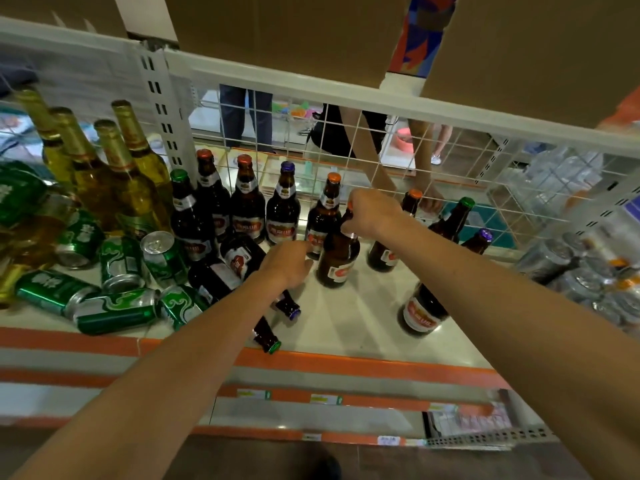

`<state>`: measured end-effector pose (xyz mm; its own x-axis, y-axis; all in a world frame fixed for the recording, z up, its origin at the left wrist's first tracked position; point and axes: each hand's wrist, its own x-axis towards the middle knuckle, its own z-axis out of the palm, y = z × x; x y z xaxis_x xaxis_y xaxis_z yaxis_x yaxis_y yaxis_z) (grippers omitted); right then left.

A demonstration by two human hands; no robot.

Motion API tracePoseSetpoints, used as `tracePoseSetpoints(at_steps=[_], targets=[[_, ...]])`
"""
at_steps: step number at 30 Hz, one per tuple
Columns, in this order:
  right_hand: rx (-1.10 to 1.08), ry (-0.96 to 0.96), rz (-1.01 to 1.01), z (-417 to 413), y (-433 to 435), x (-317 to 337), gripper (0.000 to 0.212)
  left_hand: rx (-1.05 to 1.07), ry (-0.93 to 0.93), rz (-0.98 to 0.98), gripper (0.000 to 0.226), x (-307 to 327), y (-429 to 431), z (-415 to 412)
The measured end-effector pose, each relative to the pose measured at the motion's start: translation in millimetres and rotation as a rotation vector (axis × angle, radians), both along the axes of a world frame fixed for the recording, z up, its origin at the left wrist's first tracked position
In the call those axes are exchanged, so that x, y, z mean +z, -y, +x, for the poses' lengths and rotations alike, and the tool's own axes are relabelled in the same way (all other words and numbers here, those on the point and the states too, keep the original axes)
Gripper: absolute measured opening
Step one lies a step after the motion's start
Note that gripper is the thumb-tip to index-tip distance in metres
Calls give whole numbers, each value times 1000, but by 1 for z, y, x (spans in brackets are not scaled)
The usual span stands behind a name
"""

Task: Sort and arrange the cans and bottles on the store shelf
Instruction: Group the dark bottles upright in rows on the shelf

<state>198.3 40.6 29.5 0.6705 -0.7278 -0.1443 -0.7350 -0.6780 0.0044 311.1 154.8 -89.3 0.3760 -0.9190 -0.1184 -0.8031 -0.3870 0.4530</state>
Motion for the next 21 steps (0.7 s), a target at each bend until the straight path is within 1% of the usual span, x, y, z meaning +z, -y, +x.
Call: tracePoseSetpoints(at_steps=[2,4,6,9,10,12,14,16,18,21], targets=[[99,112,-187,-2,-7,-7,41,28,58,14,35,2,-8,17],[230,256,-354,-4,-20,-16,34,68,105,26,34,4,-18,34],[320,298,-402,-3,-34,-30,25,87,131,46,37,8,-30,48],[363,310,-390,0,-50,-57,22,76,153,124,42,8,-47,65],[359,314,-339,1,-56,-66,22,65,156,156,44,7,-51,69],[291,289,-102,3,-70,-82,27,31,152,201,51,4,-57,74],[153,204,182,6,-82,-99,40,6,163,222,56,1,-60,75],[41,145,396,10,-91,-120,57,5,203,229,58,-1,-61,73],[-33,179,522,14,-100,-139,62,4,237,218,59,-3,-60,73],[-115,292,591,21,-109,-161,52,-30,269,232,58,-4,-58,79]])
